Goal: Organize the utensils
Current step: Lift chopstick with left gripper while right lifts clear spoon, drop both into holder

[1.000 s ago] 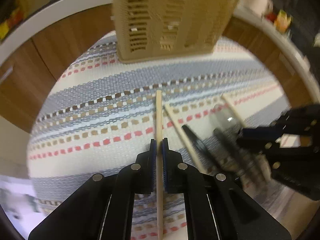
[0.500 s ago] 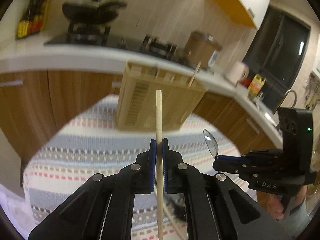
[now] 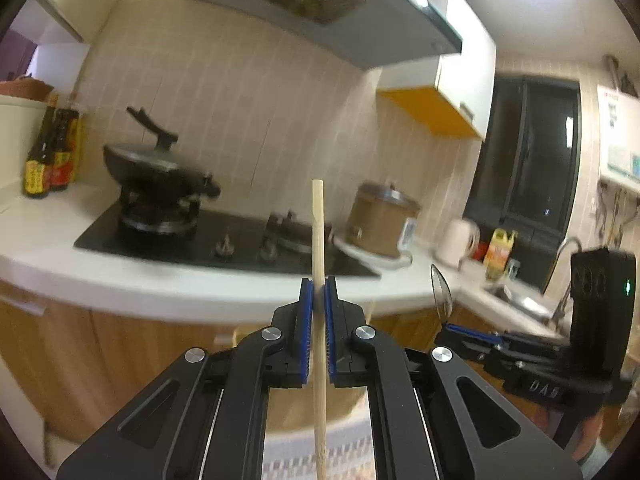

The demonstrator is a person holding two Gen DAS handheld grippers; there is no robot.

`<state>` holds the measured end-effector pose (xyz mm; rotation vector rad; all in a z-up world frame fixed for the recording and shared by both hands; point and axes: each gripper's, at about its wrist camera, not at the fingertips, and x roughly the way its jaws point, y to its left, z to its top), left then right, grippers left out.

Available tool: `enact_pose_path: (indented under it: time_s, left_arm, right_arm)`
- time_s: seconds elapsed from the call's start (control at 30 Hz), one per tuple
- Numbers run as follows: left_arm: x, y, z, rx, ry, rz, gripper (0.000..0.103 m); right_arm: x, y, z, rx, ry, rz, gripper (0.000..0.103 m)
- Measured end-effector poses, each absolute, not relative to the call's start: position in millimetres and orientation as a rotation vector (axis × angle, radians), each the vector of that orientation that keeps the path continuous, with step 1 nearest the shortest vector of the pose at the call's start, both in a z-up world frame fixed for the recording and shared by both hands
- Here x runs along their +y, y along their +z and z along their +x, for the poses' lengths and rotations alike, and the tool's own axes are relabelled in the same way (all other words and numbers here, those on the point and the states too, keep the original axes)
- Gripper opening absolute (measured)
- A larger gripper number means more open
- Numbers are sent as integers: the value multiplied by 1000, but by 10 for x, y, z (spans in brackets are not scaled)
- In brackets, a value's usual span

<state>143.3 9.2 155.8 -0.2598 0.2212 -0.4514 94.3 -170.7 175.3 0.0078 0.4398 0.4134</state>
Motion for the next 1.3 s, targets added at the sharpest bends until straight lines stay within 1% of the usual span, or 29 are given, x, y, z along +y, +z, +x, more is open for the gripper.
enact_pose_path:
  time_s: [0.23,0.4,0.73,0.9,1.1,1.2,1.27,1.3]
  left_arm:
    - [49,1658,1858,134,-388,-306,4]
    - [35,1522,2170,106,-343,-299,4]
    - [110,1055,2559,146,-308,-340,4]
    - [104,957,2564,149,-295,-327,4]
    - [104,931,2461,182,-331,-316,5]
    - [131,961,2362,208,-358,-312,9]
    - [168,997,2254,214,-371,-312,19]
    - [183,1015,2198,217,-382,-308,30]
  right_arm:
    - [-1705,1919,1313,267,290,-37,10]
    - [-1790,1841,1679,211,228,-32,10]
    - [-1811,1347,2072,237,163,-67,10]
    - [-1831,1209,2111,260,169,-58,10]
    - [-1841,1143,1964,292,185,-49,11]
    - [-1901,1117,1850,326,200,-33,11]
    - [-1959,1109,1770,346,208,-13,12]
    - [-1998,1104,1730,363,216,3,15]
